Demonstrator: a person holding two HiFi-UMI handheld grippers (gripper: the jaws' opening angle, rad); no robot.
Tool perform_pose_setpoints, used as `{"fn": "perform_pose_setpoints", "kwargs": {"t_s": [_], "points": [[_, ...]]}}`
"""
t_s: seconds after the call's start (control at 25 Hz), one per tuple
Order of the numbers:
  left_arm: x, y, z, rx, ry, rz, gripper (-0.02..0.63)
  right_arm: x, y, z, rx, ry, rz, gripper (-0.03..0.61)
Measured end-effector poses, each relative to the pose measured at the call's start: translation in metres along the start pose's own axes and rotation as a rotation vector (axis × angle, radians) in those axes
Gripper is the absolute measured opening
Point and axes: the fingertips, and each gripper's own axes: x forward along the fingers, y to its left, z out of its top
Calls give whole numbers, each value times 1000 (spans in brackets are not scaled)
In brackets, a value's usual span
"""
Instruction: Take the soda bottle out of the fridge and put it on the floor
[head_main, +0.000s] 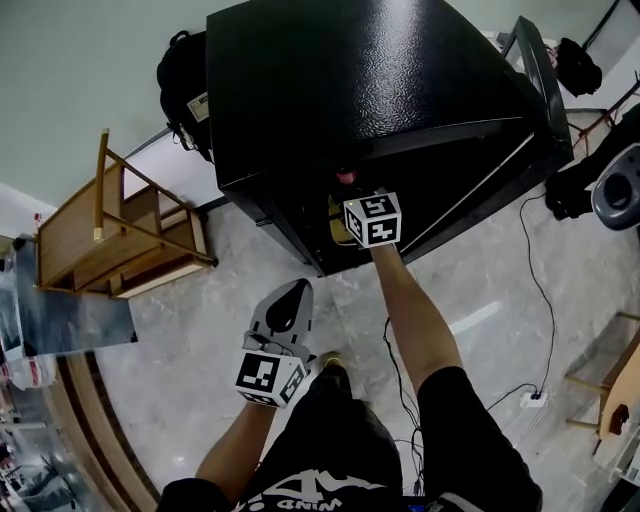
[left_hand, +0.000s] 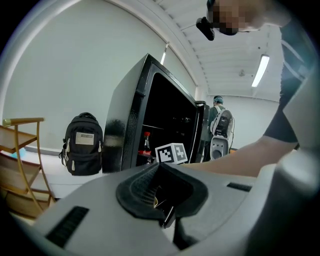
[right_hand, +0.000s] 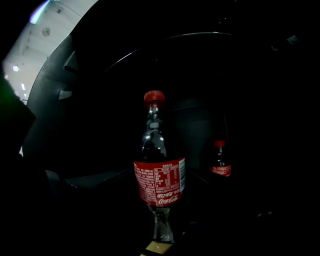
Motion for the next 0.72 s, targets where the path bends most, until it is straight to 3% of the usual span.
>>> {"fn": "perform_pose_setpoints", "kwargs": {"t_s": [0.2, 0.44, 0.72], "points": [[1, 1, 0, -8, -4, 5, 8, -1, -7, 1, 18, 1, -23, 308], [0, 0, 0, 1, -10, 5, 8, -13, -1, -1, -28, -2, -46, 310], [-3, -8, -1, -7, -24, -4, 8, -56, 13, 4, -18, -68, -29, 310]]}}
